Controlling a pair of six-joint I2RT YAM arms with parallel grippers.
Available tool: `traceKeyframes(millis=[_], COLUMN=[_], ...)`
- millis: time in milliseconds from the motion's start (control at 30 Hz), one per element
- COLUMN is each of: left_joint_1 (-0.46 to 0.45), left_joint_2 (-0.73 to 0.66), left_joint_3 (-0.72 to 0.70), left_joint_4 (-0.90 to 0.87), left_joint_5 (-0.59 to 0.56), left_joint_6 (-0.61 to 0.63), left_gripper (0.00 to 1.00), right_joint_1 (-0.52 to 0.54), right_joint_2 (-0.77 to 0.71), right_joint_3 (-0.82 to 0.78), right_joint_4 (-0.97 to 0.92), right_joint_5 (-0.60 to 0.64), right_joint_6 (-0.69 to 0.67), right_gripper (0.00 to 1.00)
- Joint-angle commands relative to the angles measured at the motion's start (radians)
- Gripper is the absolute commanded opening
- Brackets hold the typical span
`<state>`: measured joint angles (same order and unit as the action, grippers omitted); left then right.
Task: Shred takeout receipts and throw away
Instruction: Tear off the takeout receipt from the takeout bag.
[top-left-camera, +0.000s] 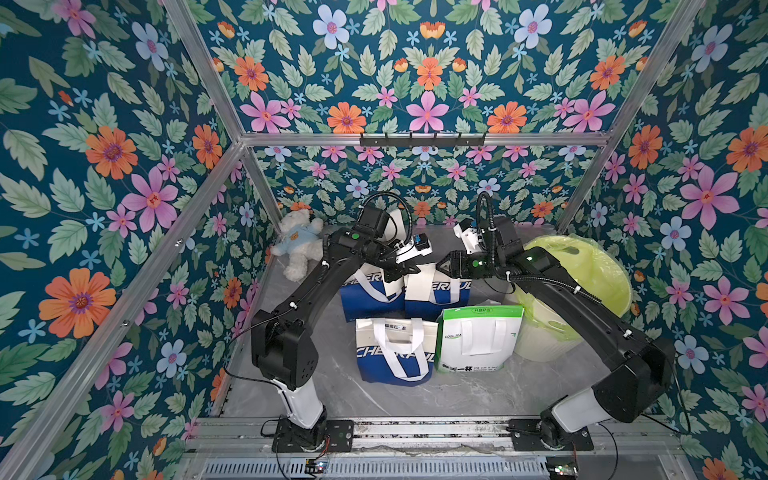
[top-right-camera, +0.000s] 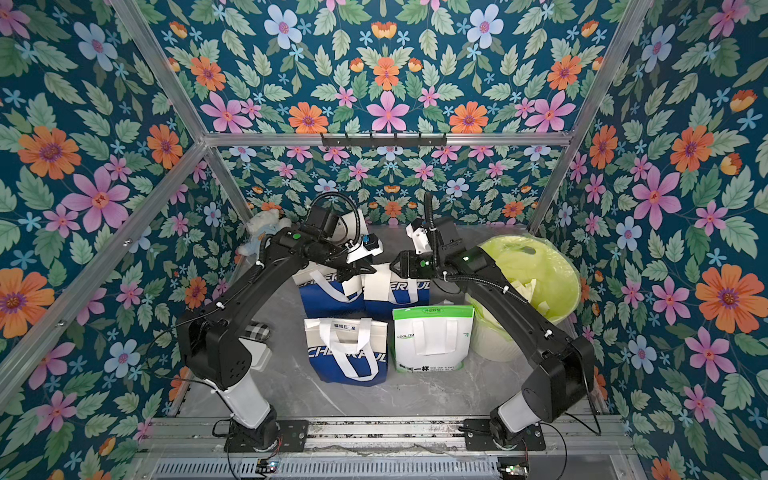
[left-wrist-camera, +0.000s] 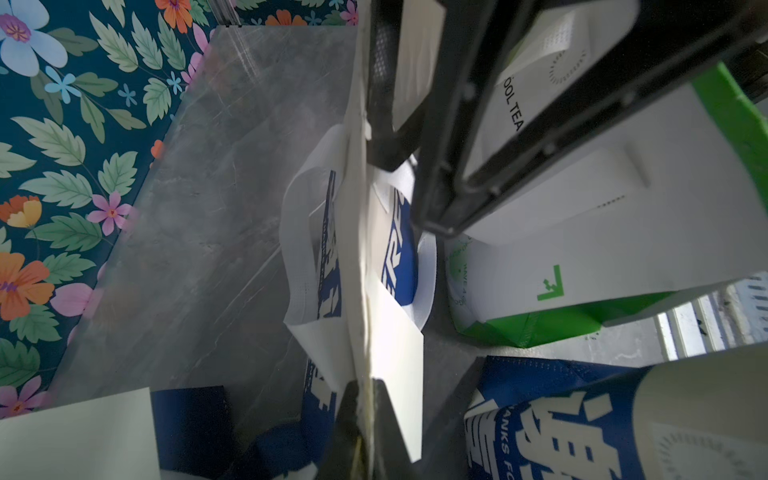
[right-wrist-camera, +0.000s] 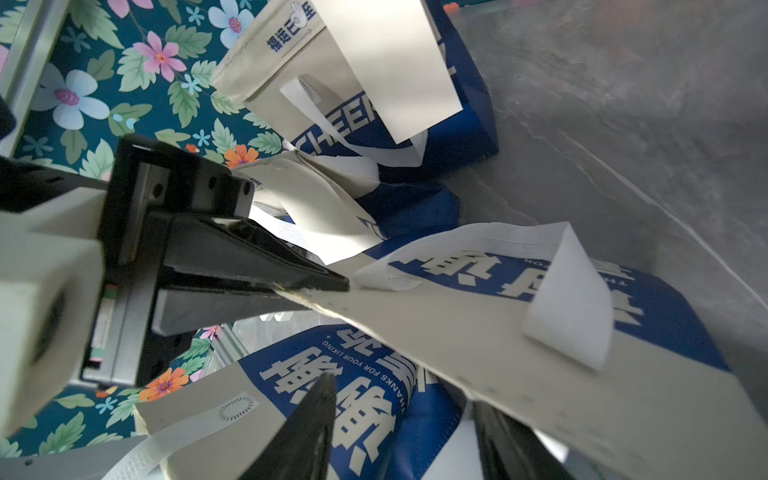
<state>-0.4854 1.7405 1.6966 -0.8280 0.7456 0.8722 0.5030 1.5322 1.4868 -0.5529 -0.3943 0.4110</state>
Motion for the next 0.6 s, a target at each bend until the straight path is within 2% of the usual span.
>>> traceKeyframes(millis=[0,300,433,567], left_joint_1=[-0.001,0.001,0.003,0.004], left_joint_2=[-0.008,-0.033,-0.032,-0.042], left_joint_3=[-0.04,-0.121,-0.124,-0.137], left_joint_4=[-0.036,0.045,0.047,0.086], left_joint_5=[0.044,0.116,0.122,0.12], left_joint_6=[0.024,0.027,0.026,0.005], left_gripper=[0.0,0.0,0.0,0.0], right_joint_1=[0.0,-0.001,0.0,0.0], right_joint_2=[0.015,0.035,0.063,0.059], right_joint_3=[-0.009,-0.097,-0.105,-0.124], right_joint_4=[0.122,0.339,0.379,0.422], right_joint_5=[-0.024,-0.204,-0.303,-0.333], right_joint_6=[-0.058,-0.131,-0.132,-0.116], right_gripper=[0.56,0.58,0.46,0.31])
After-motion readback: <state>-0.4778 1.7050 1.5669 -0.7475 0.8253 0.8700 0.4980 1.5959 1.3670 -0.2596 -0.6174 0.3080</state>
